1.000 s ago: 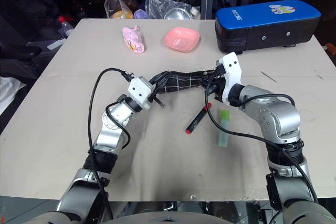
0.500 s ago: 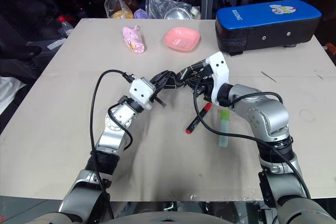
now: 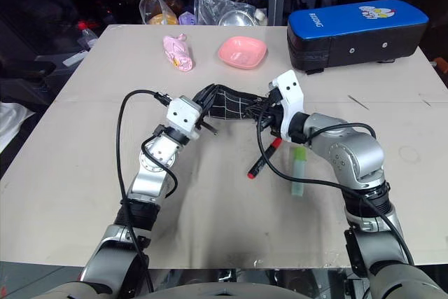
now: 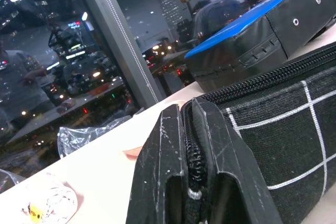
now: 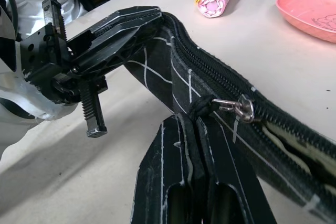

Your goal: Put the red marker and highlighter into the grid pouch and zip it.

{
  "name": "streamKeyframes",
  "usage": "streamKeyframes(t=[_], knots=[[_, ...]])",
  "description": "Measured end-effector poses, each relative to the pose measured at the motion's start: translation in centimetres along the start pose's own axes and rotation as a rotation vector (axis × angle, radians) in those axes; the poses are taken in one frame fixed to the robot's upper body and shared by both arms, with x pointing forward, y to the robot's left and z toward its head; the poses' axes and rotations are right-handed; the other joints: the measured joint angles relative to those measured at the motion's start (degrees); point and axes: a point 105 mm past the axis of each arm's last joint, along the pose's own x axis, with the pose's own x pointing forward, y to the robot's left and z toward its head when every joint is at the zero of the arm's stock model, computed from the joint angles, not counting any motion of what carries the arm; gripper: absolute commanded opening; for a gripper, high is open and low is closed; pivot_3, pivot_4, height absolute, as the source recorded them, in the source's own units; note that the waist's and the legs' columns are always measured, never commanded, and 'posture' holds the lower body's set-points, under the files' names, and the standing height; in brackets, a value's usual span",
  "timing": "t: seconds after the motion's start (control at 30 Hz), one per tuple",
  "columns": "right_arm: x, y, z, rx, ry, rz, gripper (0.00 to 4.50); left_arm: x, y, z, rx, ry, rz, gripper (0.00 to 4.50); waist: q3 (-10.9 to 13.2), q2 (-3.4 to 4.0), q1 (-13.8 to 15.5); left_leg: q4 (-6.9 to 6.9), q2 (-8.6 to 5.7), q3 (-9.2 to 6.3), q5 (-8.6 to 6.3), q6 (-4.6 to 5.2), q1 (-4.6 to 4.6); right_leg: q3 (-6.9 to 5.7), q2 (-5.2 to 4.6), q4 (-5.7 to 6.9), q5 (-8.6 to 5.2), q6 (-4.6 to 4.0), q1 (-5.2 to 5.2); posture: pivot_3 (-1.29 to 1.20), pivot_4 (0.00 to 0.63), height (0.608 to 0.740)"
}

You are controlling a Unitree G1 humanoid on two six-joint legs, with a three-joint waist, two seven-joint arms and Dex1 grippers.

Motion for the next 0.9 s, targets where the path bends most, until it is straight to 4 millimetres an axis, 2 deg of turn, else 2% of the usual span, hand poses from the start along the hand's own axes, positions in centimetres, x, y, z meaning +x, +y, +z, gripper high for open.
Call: streamKeyframes(t=[0.53, 0.7, 0.9], knots=[[0.7, 0.9, 0.2, -0.012, 0.002, 0.041, 0.0, 0.0, -0.8, 0.0, -0.005, 0.0, -0.027, 0.02, 0.0, 0.0, 0.01, 0.0, 0.0, -0.01, 0.0, 0.0, -0.02, -0.01, -0.01, -0.01, 0.0, 0.0, 0.0, 0.0, 0.15, 0.74], [0.4, 0.1, 0.0, -0.003, 0.009, 0.016, 0.0, 0.0, -0.8, -0.1, -0.002, 0.005, -0.025, 0.02, 0.0, 0.0, 0.01, 0.0, 0.0, -0.01, 0.0, 0.0, -0.03, -0.02, -0.01, -0.01, 0.0, 0.0, -0.01, 0.0, 0.15, 0.74], [-1.1, -1.6, 1.4, 0.073, -0.076, -0.047, 0.0, 0.1, -0.8, -0.1, -0.002, 0.01, -0.011, 0.02, 0.0, 0.0, 0.03, 0.0, 0.0, -0.03, 0.0, 0.0, -0.04, -0.03, -0.01, -0.01, 0.0, 0.0, -0.01, 0.0, 0.15, 0.74]])
